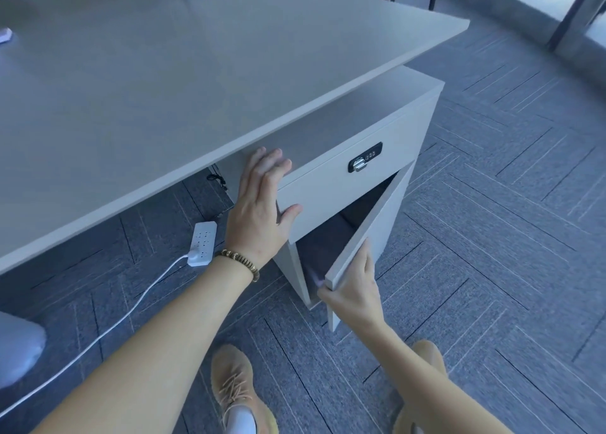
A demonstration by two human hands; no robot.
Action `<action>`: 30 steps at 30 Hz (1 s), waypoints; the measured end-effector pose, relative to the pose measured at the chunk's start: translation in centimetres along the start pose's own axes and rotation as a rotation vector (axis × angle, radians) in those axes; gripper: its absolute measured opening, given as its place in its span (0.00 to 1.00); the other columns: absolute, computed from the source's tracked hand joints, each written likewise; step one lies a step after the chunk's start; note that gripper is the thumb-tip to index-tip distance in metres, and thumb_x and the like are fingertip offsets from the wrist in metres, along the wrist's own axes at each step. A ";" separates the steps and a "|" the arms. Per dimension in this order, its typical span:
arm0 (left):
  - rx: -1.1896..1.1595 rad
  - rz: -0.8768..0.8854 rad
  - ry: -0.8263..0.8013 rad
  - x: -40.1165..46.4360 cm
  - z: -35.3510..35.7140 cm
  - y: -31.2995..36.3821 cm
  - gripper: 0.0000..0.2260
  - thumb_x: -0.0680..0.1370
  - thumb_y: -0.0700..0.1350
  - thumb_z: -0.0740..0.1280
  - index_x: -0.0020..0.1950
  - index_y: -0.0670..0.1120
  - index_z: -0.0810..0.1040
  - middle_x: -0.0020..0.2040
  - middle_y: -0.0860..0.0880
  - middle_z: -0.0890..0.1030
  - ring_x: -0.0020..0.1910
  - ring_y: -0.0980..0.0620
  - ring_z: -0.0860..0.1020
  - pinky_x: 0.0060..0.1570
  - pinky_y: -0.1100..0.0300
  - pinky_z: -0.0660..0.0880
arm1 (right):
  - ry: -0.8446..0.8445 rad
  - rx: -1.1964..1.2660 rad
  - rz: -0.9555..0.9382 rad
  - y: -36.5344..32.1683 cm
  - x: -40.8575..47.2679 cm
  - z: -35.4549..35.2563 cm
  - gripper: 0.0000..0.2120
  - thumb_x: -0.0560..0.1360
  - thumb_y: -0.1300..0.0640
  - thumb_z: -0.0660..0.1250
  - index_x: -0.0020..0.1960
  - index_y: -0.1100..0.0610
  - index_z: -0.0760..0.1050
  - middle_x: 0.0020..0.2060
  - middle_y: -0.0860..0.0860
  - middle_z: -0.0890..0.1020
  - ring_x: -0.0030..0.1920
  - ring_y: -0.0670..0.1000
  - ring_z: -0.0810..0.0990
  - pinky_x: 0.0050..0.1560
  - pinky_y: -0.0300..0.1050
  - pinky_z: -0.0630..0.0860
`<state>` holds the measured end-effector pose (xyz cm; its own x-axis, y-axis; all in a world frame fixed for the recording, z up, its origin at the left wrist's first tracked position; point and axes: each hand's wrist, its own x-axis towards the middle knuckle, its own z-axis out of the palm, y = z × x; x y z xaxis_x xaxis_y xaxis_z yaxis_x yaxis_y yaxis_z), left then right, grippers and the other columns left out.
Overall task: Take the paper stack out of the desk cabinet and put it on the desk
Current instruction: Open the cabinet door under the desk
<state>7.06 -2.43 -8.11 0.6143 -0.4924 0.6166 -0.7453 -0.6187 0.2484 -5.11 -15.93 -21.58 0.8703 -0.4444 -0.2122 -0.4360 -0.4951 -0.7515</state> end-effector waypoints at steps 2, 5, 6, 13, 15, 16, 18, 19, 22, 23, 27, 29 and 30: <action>-0.004 -0.032 -0.013 0.1 -0.2 0.5 0.32 0.70 0.41 0.76 0.69 0.42 0.65 0.73 0.40 0.69 0.76 0.40 0.60 0.78 0.62 0.51 | -0.014 -0.015 0.001 1.2 -1.1 -1.6 0.57 0.63 0.45 0.69 0.80 0.47 0.35 0.78 0.49 0.55 0.61 0.64 0.77 0.59 0.58 0.76; 0.010 -0.057 -0.024 0.2 -0.4 1.2 0.32 0.70 0.40 0.77 0.69 0.39 0.67 0.73 0.39 0.68 0.76 0.39 0.60 0.76 0.68 0.47 | -0.032 -0.038 0.003 1.9 -2.4 -3.4 0.55 0.65 0.45 0.69 0.81 0.48 0.38 0.74 0.52 0.63 0.63 0.59 0.77 0.59 0.57 0.76; 0.016 -0.060 -0.030 0.1 -0.4 1.3 0.32 0.70 0.40 0.77 0.69 0.38 0.67 0.73 0.39 0.68 0.76 0.39 0.60 0.76 0.68 0.47 | -0.041 -0.035 0.010 2.0 -2.8 -3.9 0.54 0.65 0.45 0.69 0.81 0.48 0.39 0.74 0.52 0.64 0.65 0.57 0.76 0.59 0.57 0.76; 0.008 -0.125 -0.029 0.3 -0.6 2.3 0.31 0.68 0.38 0.78 0.67 0.36 0.69 0.72 0.39 0.69 0.77 0.40 0.60 0.75 0.68 0.51 | -0.023 0.044 0.109 4.9 -4.7 -7.3 0.42 0.65 0.54 0.68 0.74 0.43 0.52 0.61 0.49 0.73 0.54 0.53 0.82 0.53 0.54 0.79; 0.017 -0.179 -0.009 0.3 -0.6 2.9 0.30 0.68 0.38 0.78 0.66 0.38 0.70 0.72 0.41 0.71 0.76 0.43 0.62 0.73 0.66 0.57 | -0.005 0.050 0.123 6.1 -5.0 -8.5 0.34 0.66 0.57 0.69 0.67 0.43 0.58 0.56 0.48 0.75 0.49 0.52 0.83 0.49 0.55 0.81; 0.018 -0.210 -0.002 0.3 -0.6 3.2 0.29 0.67 0.38 0.78 0.65 0.39 0.71 0.73 0.42 0.71 0.76 0.44 0.62 0.71 0.62 0.61 | 0.006 0.047 0.135 6.6 -5.2 -9.1 0.32 0.66 0.58 0.69 0.65 0.43 0.60 0.55 0.48 0.77 0.47 0.51 0.83 0.49 0.56 0.81; 0.007 -0.263 -0.007 0.5 -0.8 3.9 0.29 0.67 0.37 0.78 0.65 0.39 0.71 0.73 0.44 0.71 0.77 0.45 0.62 0.70 0.55 0.66 | 0.010 0.046 0.155 7.7 -5.4 -10.4 0.29 0.67 0.59 0.69 0.62 0.42 0.62 0.54 0.48 0.78 0.45 0.50 0.84 0.48 0.55 0.82; 0.003 -0.281 -0.015 0.6 -0.9 4.2 0.29 0.67 0.37 0.78 0.65 0.39 0.71 0.73 0.44 0.71 0.77 0.45 0.62 0.70 0.53 0.67 | -0.001 0.051 0.163 8.1 -5.5 -11.1 0.29 0.68 0.60 0.69 0.63 0.42 0.63 0.54 0.48 0.79 0.44 0.50 0.85 0.46 0.52 0.81; 0.010 -0.303 -0.050 0.6 -1.1 4.7 0.28 0.68 0.36 0.77 0.66 0.38 0.70 0.74 0.42 0.69 0.77 0.44 0.60 0.70 0.48 0.69 | -0.038 0.066 0.189 8.6 -5.8 -13.2 0.28 0.70 0.64 0.66 0.65 0.44 0.65 0.54 0.48 0.80 0.42 0.46 0.85 0.37 0.41 0.76; 0.014 -0.301 -0.072 0.6 -1.3 4.8 0.28 0.69 0.35 0.76 0.66 0.38 0.69 0.74 0.41 0.68 0.77 0.42 0.59 0.69 0.46 0.70 | -0.040 0.065 0.195 9.0 -6.0 -13.8 0.27 0.71 0.64 0.65 0.65 0.44 0.66 0.52 0.48 0.81 0.40 0.44 0.84 0.34 0.38 0.74; 0.038 -0.284 -0.134 0.5 -1.8 4.4 0.28 0.70 0.30 0.71 0.68 0.36 0.67 0.75 0.40 0.65 0.78 0.41 0.57 0.69 0.45 0.68 | -0.028 0.070 0.253 10.8 -6.0 -17.3 0.23 0.73 0.66 0.62 0.62 0.45 0.71 0.39 0.50 0.81 0.35 0.43 0.77 0.30 0.35 0.70; 0.043 -0.277 -0.127 0.6 -1.9 4.7 0.27 0.70 0.29 0.71 0.68 0.36 0.68 0.75 0.40 0.65 0.78 0.42 0.57 0.71 0.50 0.64 | 0.023 0.110 0.314 12.3 -5.3 -19.5 0.23 0.71 0.67 0.61 0.61 0.46 0.74 0.42 0.54 0.83 0.40 0.51 0.79 0.36 0.41 0.73; 0.034 -0.282 -0.114 1.0 -1.9 5.3 0.27 0.70 0.29 0.71 0.67 0.36 0.68 0.75 0.40 0.65 0.78 0.42 0.57 0.72 0.52 0.63 | 0.049 0.139 0.344 12.9 -5.0 -21.0 0.22 0.70 0.67 0.62 0.58 0.47 0.76 0.44 0.54 0.84 0.43 0.54 0.80 0.39 0.44 0.73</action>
<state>3.19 -5.04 -4.71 0.8223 -0.3627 0.4385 -0.5334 -0.7598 0.3717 -19.87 -35.75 -17.13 0.6651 -0.6040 -0.4390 -0.6626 -0.2063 -0.7200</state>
